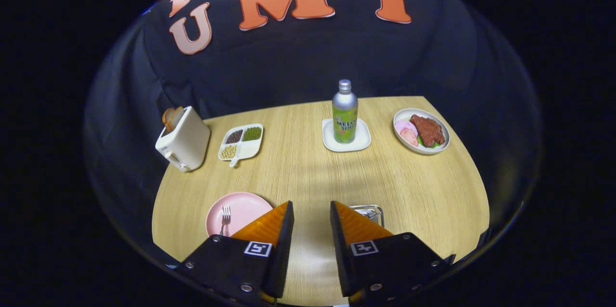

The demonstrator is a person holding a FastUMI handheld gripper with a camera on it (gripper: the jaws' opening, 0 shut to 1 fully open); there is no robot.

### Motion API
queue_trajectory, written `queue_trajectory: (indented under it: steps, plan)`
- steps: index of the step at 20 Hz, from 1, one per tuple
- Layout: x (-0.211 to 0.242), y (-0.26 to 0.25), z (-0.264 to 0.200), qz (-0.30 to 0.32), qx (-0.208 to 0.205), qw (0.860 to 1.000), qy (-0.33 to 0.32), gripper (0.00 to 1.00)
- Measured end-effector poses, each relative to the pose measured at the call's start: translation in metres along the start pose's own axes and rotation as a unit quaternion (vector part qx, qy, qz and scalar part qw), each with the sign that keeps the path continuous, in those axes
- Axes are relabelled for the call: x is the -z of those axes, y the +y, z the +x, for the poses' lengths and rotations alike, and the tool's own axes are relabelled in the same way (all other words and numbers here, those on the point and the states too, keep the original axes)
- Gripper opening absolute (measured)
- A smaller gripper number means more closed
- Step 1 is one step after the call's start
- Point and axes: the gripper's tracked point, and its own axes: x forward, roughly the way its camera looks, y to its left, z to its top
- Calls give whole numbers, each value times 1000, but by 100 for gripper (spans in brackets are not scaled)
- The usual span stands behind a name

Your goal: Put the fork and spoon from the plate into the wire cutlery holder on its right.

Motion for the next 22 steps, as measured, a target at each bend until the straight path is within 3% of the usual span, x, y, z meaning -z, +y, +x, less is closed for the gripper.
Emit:
queue_trajectory:
  steps: [4, 6, 10, 17, 22]
  plan:
    - [-2, 36, 0, -1, -6, 998, -60, 75]
    - [-10, 51, -3, -8, 2, 995, -104, 85]
    - [-28, 79, -14, -11, 13, 986, -168, 90]
    - [4, 138, 2, -42, -7, 988, -149, 92]
    - [45, 166, 23, -68, -21, 993, -96, 92]
